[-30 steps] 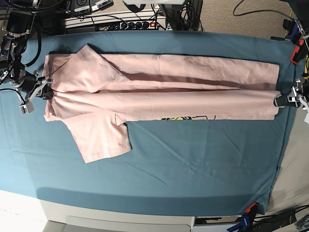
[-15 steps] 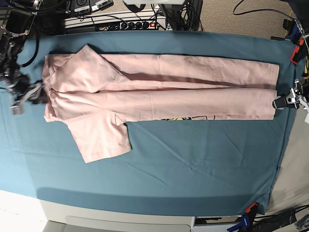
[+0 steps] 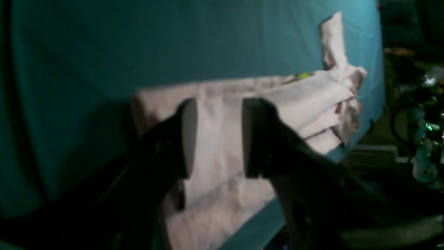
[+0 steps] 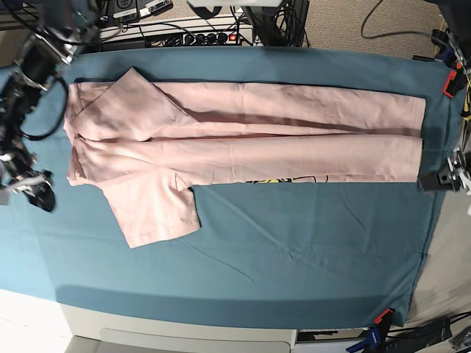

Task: Fold the T-shirt properly
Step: 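Move the right gripper to the sleeve and grasp its edge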

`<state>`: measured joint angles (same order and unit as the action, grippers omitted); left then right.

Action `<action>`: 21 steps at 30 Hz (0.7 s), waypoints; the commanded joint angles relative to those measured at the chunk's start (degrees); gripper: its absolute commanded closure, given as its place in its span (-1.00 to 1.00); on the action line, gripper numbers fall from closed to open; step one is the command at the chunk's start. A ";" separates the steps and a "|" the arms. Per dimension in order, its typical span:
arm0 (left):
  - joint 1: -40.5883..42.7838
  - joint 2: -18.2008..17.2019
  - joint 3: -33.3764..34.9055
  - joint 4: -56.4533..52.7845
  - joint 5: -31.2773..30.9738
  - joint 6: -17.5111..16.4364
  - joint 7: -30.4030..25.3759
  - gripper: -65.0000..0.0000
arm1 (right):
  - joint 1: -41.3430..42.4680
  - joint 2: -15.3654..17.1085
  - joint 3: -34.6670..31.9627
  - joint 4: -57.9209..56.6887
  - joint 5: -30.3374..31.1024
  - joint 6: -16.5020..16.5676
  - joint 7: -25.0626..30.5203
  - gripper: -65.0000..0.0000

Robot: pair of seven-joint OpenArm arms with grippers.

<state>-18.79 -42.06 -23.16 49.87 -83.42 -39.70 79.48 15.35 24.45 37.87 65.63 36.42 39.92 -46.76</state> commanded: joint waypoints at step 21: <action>-2.16 -1.62 -0.33 1.31 -1.58 -0.30 -0.22 0.30 | 23.52 -9.94 -13.99 -38.73 -10.78 -5.51 10.56 0.16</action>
<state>-19.70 -42.06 -23.16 50.37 -83.42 -39.72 79.72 37.39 14.22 23.94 26.35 26.02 34.30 -35.29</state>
